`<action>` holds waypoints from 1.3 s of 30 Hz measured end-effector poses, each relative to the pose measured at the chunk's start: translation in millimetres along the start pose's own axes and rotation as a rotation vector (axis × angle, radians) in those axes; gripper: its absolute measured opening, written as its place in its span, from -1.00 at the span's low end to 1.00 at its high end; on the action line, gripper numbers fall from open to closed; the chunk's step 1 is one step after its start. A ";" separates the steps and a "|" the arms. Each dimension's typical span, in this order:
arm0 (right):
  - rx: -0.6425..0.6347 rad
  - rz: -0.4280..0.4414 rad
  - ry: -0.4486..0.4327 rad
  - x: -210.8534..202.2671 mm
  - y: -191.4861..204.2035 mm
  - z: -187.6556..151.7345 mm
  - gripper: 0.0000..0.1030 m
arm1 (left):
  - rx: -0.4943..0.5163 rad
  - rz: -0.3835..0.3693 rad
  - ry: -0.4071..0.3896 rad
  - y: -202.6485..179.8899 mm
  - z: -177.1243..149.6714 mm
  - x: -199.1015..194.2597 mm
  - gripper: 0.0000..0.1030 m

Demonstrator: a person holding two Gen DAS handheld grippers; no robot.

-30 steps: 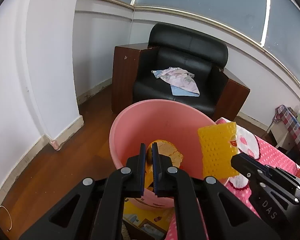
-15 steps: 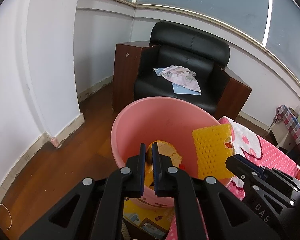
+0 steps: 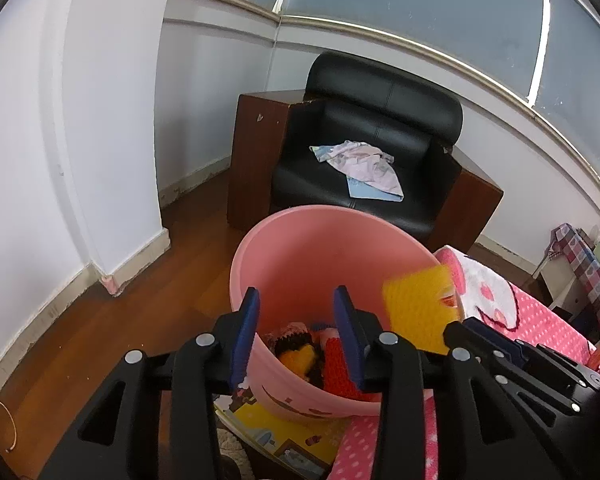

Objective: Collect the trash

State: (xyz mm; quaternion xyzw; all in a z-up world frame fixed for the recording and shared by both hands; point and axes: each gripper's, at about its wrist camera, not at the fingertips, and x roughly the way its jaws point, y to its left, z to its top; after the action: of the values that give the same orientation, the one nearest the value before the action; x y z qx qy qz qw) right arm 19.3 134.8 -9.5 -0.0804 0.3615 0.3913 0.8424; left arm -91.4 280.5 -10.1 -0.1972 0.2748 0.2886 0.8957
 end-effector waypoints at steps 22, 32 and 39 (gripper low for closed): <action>0.098 0.006 -0.070 -77.7 -36.8 -32.2 -0.42 | 0.144 -0.059 -0.050 -58.1 -16.2 -56.8 0.12; 0.160 -0.044 -0.120 -123.6 -67.1 -66.3 -0.13 | 0.238 -0.088 -0.049 -101.4 -40.5 -85.0 0.18; 0.177 -0.095 -0.160 -153.7 -76.9 -87.6 -0.13 | 0.287 -0.112 -0.023 -130.4 -65.2 -97.1 0.18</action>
State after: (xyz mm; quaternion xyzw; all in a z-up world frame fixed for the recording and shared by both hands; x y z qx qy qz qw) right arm -39.9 -46.7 18.9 0.0085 0.3222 0.3227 0.8899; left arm -100.8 108.9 23.8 -0.0788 0.2917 0.1983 0.9324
